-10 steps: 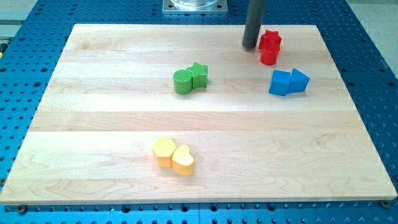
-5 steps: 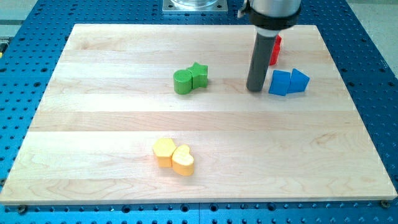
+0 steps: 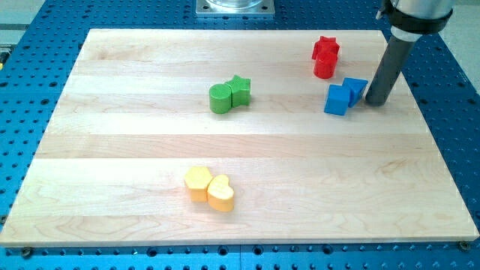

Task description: Place the red and blue blocks in a vertical line

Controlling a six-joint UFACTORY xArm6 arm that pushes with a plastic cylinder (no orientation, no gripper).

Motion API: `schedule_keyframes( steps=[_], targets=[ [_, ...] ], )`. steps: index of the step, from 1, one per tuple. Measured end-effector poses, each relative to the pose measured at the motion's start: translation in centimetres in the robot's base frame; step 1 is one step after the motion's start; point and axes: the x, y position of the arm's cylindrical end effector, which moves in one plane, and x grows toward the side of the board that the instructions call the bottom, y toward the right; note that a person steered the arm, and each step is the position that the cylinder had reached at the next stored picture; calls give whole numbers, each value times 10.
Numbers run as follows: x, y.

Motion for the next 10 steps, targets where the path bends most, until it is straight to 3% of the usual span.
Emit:
schedule_keyframes(
  steps=[2, 4, 6, 8, 10],
  targets=[
    [-5, 0],
    [30, -21],
    [7, -45],
    [-22, 23],
    [-27, -51]
  ],
)
